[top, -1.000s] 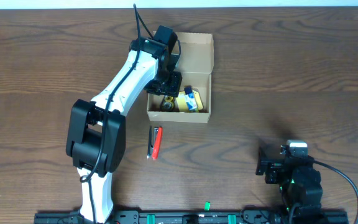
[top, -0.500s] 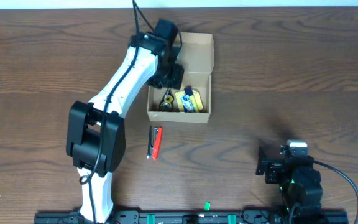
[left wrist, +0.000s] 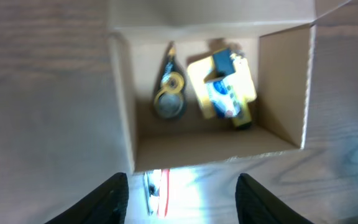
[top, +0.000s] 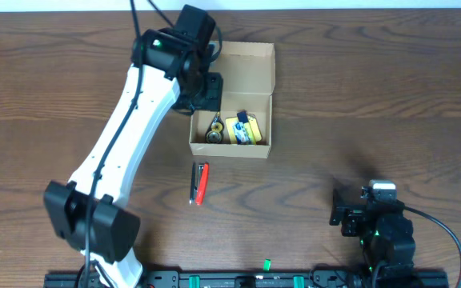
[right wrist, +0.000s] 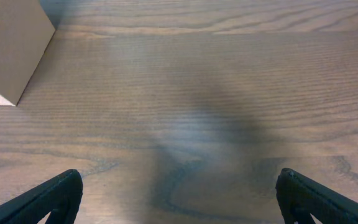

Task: Pack container
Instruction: 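Move the left gripper down to the red stapler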

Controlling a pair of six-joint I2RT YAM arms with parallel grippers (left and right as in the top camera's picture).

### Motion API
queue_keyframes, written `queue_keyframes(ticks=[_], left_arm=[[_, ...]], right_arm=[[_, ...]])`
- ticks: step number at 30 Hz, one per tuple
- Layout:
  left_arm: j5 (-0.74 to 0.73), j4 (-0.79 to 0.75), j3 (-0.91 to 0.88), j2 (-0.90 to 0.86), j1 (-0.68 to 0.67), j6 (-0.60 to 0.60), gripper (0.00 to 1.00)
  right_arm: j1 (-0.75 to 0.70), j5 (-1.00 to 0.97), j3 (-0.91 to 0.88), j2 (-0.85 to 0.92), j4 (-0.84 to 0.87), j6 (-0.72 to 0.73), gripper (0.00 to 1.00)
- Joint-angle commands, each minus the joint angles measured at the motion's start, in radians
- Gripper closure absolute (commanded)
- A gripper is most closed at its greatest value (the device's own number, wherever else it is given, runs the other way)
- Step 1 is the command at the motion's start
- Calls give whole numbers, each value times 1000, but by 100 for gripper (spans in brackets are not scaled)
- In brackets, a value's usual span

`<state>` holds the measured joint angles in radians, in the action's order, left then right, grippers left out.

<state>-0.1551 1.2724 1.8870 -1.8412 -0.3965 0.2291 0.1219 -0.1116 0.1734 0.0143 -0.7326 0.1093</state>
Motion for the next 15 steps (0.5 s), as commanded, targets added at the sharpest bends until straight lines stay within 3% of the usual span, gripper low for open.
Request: queue_keyframes(ticks=[1, 2, 4, 10, 13, 15], left_arm=[[79, 18, -3, 68, 5, 71, 43], [90, 18, -15, 95, 5, 71, 41], [121, 17, -60, 171, 5, 65, 28], [123, -61, -330, 412, 8, 72, 22], [69, -163, -514, 557, 8, 87, 10], [43, -203, -612, 631, 7, 87, 9]], right_arm=[[-9, 1, -11, -9, -3, -13, 1], [-9, 1, -11, -9, -3, -13, 1], [-9, 1, -11, -9, -3, -13, 1], [-9, 1, -11, -9, -3, -13, 1], [-9, 1, -11, -9, -3, -13, 1], [-9, 1, -11, -9, -3, -13, 1]])
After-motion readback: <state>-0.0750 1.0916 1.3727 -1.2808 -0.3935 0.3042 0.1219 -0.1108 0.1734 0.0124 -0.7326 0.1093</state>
